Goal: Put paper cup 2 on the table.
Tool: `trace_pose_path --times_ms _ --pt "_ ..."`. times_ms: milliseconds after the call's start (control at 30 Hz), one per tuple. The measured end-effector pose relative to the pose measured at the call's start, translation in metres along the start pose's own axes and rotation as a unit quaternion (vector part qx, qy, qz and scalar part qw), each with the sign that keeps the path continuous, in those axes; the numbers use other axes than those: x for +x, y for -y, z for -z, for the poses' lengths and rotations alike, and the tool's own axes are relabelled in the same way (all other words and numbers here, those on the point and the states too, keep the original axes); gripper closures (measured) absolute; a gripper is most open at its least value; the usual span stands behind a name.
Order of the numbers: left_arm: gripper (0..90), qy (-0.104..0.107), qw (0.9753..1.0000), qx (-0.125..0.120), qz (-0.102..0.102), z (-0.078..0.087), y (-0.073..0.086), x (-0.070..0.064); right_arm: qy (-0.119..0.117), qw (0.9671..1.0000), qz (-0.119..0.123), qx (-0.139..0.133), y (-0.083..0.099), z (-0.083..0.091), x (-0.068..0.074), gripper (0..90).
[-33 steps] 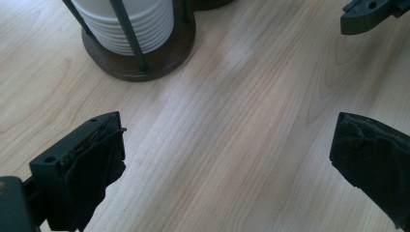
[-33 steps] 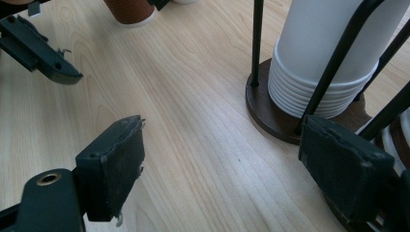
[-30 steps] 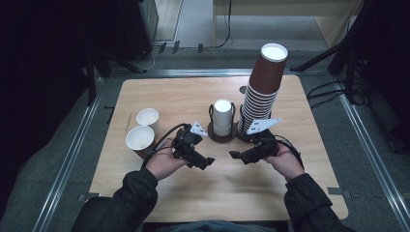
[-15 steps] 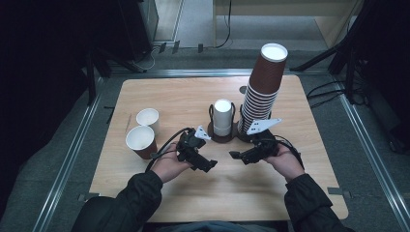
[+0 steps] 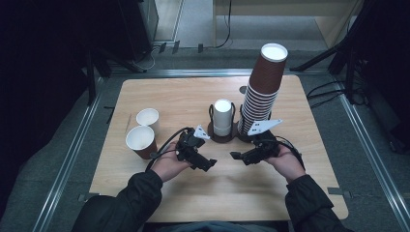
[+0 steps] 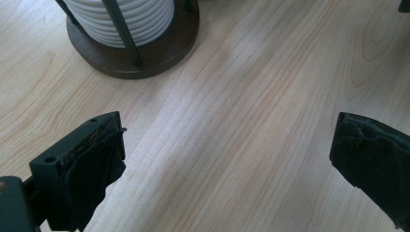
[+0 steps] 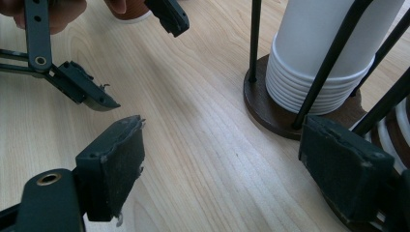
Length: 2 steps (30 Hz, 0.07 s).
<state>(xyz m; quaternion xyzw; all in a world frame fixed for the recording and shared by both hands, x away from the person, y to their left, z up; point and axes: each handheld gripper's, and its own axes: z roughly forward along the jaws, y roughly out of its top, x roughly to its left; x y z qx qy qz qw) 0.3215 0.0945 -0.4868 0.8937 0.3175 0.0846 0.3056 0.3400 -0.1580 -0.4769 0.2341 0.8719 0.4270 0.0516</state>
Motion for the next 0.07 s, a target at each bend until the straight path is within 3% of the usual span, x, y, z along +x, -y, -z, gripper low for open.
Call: trace_pose_path --times_ms 67 --pt "0.0 -0.002 1.0000 0.001 -0.003 0.0005 0.0009 0.0012 0.000 1.0000 0.001 0.001 0.0000 -0.0007 0.0000 16.8"
